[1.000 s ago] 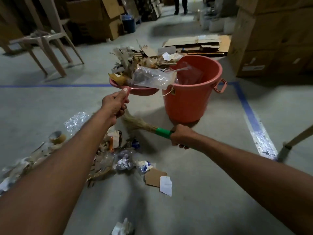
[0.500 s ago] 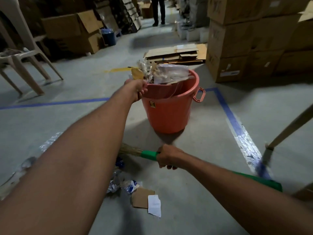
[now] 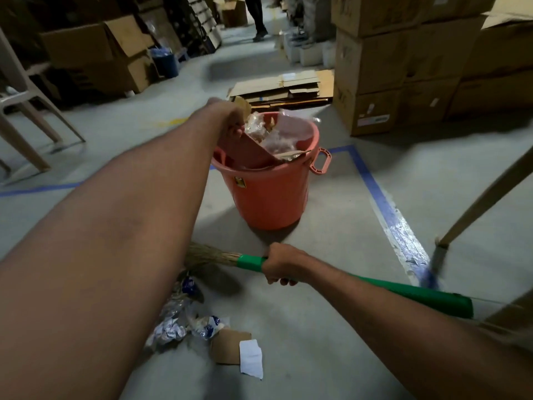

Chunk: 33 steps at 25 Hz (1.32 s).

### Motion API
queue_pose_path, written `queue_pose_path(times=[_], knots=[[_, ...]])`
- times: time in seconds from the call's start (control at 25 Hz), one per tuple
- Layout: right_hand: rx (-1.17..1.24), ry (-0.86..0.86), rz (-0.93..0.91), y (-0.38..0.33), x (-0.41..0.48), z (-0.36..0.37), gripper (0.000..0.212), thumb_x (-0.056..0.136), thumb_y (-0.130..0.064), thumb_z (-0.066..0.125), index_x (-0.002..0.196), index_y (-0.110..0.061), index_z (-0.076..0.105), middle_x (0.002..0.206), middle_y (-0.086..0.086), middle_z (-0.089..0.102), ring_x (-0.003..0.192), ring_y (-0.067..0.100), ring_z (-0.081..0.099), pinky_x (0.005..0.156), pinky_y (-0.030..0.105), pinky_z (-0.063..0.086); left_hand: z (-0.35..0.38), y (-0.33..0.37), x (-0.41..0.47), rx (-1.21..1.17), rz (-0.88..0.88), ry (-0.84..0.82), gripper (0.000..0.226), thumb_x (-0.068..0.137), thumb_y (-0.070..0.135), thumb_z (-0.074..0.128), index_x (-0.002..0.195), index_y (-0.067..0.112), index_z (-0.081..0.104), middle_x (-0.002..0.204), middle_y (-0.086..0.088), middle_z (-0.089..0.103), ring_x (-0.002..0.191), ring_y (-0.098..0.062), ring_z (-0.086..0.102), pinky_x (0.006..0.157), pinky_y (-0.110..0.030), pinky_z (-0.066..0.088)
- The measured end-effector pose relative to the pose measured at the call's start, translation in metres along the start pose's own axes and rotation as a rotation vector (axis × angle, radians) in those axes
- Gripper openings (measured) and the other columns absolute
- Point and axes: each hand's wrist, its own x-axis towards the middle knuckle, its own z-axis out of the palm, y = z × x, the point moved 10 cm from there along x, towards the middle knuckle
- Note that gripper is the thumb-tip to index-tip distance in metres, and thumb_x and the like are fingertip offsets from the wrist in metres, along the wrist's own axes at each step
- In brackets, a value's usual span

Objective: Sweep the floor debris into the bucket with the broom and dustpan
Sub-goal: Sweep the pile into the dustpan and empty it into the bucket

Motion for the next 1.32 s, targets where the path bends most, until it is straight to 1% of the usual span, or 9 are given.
queue_pose_path(times=[0.08, 0.16, 0.24, 0.4, 0.64, 0.84, 1.0, 1.12, 1.32], knots=[[-0.001, -0.009, -0.001, 0.001, 0.001, 0.002, 0.035, 0.080, -0.015, 0.068, 0.114, -0.008, 0.065, 0.087, 0.007, 0.072, 0.070, 0.018, 0.067, 0.070, 0.035, 0.061, -0.009, 0.016, 0.002, 0.184, 0.124, 0.135, 0.045, 0.072, 0.008, 0.078, 0.114, 0.009, 0.063, 0.098, -0.013, 0.070, 0.083, -0.025, 0.073, 0.075, -0.034, 0.063], [-0.001, -0.019, 0.003, 0.003, 0.003, 0.003, 0.037, 0.081, -0.015, 0.068, 0.117, -0.009, 0.063, 0.088, 0.007, 0.072, 0.072, 0.017, 0.068, 0.074, 0.036, 0.062, -0.004, 0.029, -0.009, 0.370, 0.257, 0.213, 0.051, 0.079, 0.017, 0.079, 0.127, 0.014, 0.059, 0.109, -0.012, 0.067, 0.102, -0.030, 0.068, 0.087, -0.038, 0.060], [0.005, -0.024, 0.004, 0.005, 0.004, 0.003, 0.039, 0.081, -0.016, 0.069, 0.119, -0.009, 0.062, 0.089, 0.007, 0.071, 0.075, 0.018, 0.068, 0.076, 0.036, 0.063, 0.002, 0.037, -0.016, 0.527, 0.365, 0.273, 0.044, 0.087, 0.021, 0.075, 0.128, 0.015, 0.060, 0.106, -0.010, 0.064, 0.106, -0.031, 0.065, 0.082, -0.038, 0.056], [0.005, -0.027, 0.019, 0.009, 0.006, 0.004, 0.042, 0.082, -0.017, 0.069, 0.122, -0.010, 0.060, 0.091, 0.006, 0.070, 0.075, 0.017, 0.067, 0.078, 0.038, 0.062, 0.005, 0.044, -0.034, 0.702, 0.524, 0.359, 0.009, 0.096, 0.018, 0.066, 0.101, 0.011, 0.069, 0.098, -0.012, 0.067, 0.093, -0.032, 0.065, 0.077, -0.041, 0.054], [-0.020, -0.004, 0.025, 0.007, 0.005, 0.003, 0.039, 0.081, -0.018, 0.070, 0.119, -0.009, 0.066, 0.087, 0.006, 0.073, 0.072, 0.018, 0.069, 0.076, 0.037, 0.063, -0.003, 0.028, -0.062, 0.799, 0.683, 0.406, 0.017, 0.095, 0.019, 0.063, 0.107, 0.018, 0.075, 0.105, -0.015, 0.072, 0.097, -0.038, 0.069, 0.075, -0.040, 0.051], [-0.059, 0.088, 0.003, 0.002, -0.003, -0.006, 0.038, 0.072, -0.019, 0.067, 0.110, -0.015, 0.066, 0.078, 0.007, 0.072, 0.072, 0.021, 0.073, 0.065, 0.036, 0.065, -0.079, -0.076, -0.087, 0.264, 0.477, 0.564, 0.029, 0.099, 0.030, 0.057, 0.125, 0.025, 0.068, 0.116, -0.008, 0.073, 0.105, -0.029, 0.067, 0.083, -0.036, 0.049], [-0.061, 0.113, -0.023, 0.001, -0.011, 0.011, 0.036, 0.069, -0.015, 0.063, 0.104, -0.022, 0.066, 0.076, 0.010, 0.073, 0.066, 0.024, 0.071, 0.057, 0.035, 0.061, -0.140, -0.254, -0.126, -0.462, 0.193, 0.485, 0.023, 0.092, 0.038, 0.069, 0.100, 0.017, 0.075, 0.086, -0.003, 0.075, 0.058, -0.016, 0.058, 0.047, -0.024, 0.042], [-0.091, 0.128, -0.016, 0.001, -0.012, 0.032, 0.038, 0.074, -0.012, 0.065, 0.110, -0.023, 0.062, 0.078, 0.011, 0.071, 0.066, 0.024, 0.067, 0.060, 0.037, 0.061, -0.153, -0.412, -0.197, -0.561, -0.045, 0.467, 0.038, 0.083, 0.051, 0.079, 0.097, 0.015, 0.077, 0.082, -0.003, 0.073, 0.045, -0.004, 0.045, 0.040, -0.017, 0.033], [-0.187, -0.005, -0.009, -0.016, -0.005, 0.101, 0.046, 0.084, -0.008, 0.061, 0.130, -0.014, 0.058, 0.088, 0.013, 0.067, 0.069, 0.023, 0.064, 0.056, 0.034, 0.059, -0.151, -0.638, -0.335, -0.543, -0.404, 0.566, 0.030, 0.094, 0.034, 0.070, 0.117, 0.017, 0.075, 0.090, -0.008, 0.076, 0.040, 0.000, 0.037, 0.036, -0.012, 0.026]])
